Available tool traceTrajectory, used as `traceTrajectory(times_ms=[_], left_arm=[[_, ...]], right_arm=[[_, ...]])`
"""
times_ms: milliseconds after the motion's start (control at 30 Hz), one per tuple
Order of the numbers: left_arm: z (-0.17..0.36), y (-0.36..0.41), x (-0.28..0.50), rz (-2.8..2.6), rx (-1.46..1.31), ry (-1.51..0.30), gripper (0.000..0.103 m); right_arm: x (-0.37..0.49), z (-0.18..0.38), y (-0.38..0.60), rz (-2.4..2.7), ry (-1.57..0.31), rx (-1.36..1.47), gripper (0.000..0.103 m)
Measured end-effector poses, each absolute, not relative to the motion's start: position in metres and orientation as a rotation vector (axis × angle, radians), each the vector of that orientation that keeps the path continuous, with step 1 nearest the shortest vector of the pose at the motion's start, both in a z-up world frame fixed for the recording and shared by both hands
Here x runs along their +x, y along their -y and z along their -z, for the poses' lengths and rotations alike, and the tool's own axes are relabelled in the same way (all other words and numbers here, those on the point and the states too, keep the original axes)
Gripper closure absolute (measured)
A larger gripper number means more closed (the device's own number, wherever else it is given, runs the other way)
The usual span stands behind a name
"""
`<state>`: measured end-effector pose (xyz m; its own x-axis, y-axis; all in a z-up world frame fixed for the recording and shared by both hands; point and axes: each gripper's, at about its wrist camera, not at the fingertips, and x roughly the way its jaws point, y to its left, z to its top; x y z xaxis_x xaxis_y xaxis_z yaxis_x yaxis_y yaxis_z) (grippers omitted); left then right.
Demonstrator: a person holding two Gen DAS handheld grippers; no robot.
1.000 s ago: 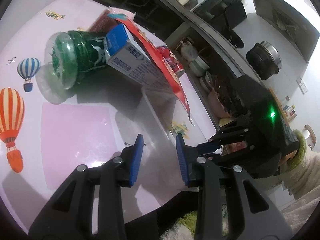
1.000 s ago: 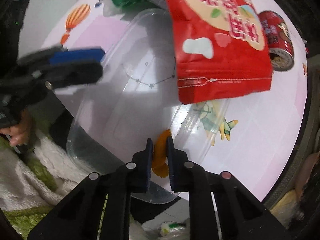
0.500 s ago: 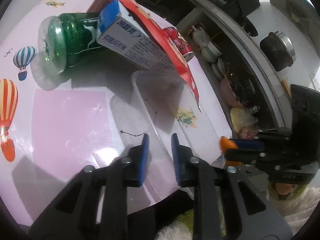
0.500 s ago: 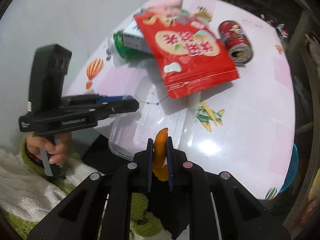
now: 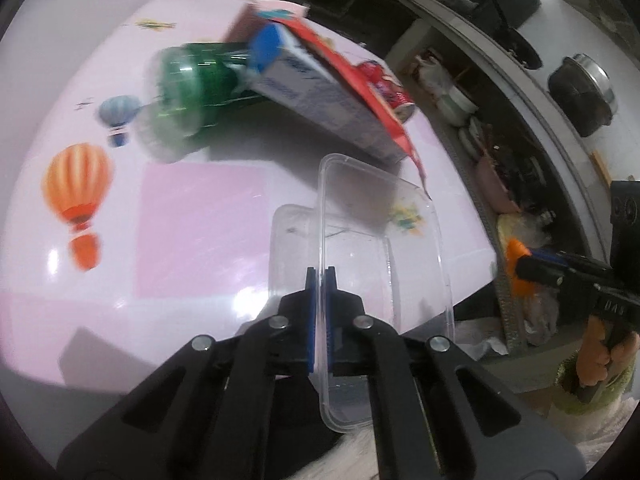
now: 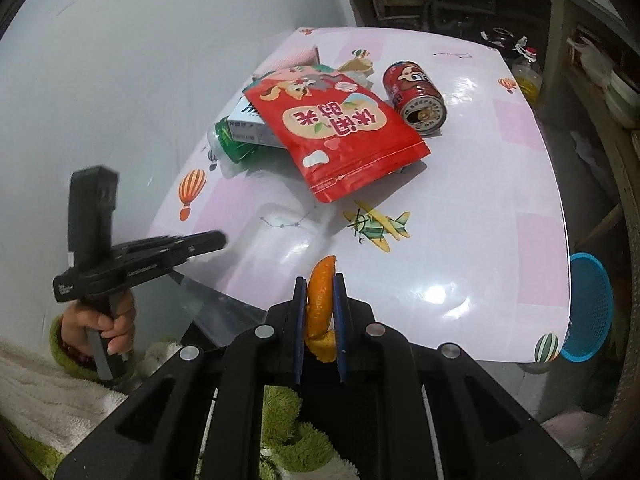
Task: Collect trash
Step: 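Grasp the clear plastic tray rim with the left tool while right holds the orange piece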
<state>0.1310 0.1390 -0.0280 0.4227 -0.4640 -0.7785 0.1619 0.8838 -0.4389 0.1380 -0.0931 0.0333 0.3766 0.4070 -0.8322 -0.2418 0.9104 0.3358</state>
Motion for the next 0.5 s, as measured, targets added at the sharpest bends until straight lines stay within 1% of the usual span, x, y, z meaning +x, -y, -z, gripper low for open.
traceTrajectory(times_ms=[167,500], left_arm=[[0.026,-0.155,0.126,0.315,-0.284,-1.059,0.100],[0.041,-0.150,0.137,0.305,-0.235,-1.112,0.100]], right_arm=[[0.139,-0.025,0.097,-0.413,-1.109,0.217,0.090],[0.134,-0.012,0.106,-0.382,-1.100,0.300,0.090]])
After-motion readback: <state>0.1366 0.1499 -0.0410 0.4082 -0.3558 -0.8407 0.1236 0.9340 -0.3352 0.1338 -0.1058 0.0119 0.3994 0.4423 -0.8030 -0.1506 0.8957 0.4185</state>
